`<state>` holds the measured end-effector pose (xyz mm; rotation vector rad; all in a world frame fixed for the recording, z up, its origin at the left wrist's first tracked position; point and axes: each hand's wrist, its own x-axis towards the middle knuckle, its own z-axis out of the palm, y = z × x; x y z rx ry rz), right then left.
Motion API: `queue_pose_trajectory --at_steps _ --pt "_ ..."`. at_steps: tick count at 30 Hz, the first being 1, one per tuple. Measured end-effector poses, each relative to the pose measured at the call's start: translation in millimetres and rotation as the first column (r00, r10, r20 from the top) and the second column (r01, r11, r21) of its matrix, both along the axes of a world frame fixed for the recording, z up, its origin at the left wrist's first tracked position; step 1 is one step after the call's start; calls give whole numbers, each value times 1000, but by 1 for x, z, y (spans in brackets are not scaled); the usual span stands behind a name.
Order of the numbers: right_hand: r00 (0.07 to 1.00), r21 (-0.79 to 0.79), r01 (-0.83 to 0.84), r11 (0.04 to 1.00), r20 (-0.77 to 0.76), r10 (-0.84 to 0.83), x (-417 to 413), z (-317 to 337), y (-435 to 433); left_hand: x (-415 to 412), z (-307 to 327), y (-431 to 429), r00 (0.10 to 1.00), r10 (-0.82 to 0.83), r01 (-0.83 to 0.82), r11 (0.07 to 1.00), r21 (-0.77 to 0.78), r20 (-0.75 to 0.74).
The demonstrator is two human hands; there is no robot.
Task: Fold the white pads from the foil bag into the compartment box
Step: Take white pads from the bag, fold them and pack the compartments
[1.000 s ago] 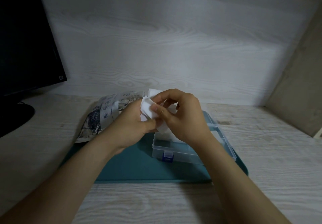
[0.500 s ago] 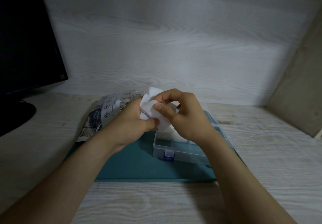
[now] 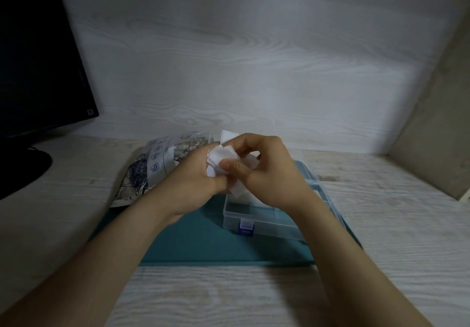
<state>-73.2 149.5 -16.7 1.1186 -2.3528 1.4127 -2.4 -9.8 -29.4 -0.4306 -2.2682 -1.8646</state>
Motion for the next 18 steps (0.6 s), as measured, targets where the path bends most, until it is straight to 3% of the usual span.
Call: queue_pose_trajectory --at_steps 4,8,14,18 --pt "990 -155 -23 988 134 44 2 5 2 -4 -3 -2 999 28 -31 995 91 33" --pt "937 -329 -73 942 301 178 5 9 4 -7 -4 -3 987 158 -158 979 130 8" --pt "887 -534 157 831 446 119 1 17 9 -11 -8 -10 943 331 -331 935 124 19" --pt "811 -509 261 820 576 100 -6 17 17 -12 -6 -11 942 329 -334 905 263 64"
